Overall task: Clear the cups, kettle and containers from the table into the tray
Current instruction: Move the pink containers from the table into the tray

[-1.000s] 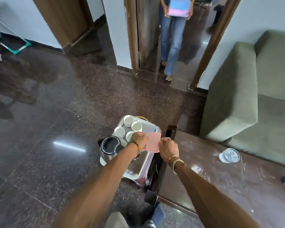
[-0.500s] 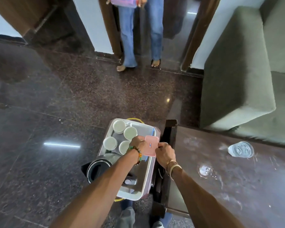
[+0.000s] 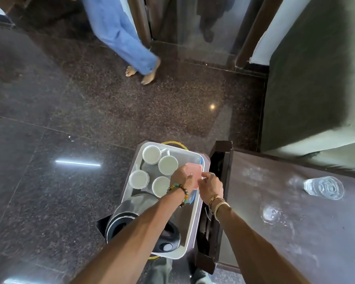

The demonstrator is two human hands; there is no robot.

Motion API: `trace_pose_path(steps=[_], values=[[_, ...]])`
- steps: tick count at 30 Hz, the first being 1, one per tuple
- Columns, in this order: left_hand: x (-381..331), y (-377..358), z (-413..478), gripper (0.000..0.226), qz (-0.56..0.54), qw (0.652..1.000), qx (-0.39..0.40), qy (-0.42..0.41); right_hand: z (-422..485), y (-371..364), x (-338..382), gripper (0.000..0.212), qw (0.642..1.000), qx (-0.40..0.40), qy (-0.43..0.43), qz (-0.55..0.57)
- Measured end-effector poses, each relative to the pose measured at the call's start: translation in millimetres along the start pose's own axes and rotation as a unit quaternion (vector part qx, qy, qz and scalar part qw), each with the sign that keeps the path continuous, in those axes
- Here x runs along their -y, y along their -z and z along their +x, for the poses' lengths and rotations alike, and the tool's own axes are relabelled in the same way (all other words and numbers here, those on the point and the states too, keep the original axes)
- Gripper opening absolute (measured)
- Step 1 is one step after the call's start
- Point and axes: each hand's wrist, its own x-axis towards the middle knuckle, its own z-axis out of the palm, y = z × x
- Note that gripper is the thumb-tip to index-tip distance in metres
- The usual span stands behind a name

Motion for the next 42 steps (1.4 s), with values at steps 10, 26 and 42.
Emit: trace_pose_path(steps=[10, 26, 42], values=[[2, -4, 8, 0.043, 0.04, 0.999, 0.018, 0.007, 11, -9, -3, 0.035, 1.0, -0.02, -0.014, 0.011], [-40, 75, -68, 0.033, 0.016, 0.993, 0.108, -0.036, -85, 82, 0, 0.043, 0.995, -0.096, 0.033, -0.001], [-213, -13, -295, 0.013, 0.058, 0.93, 0.153, -0.33, -257, 279, -147, 0.035, 0.92, -0.38, 0.075, 0.063]])
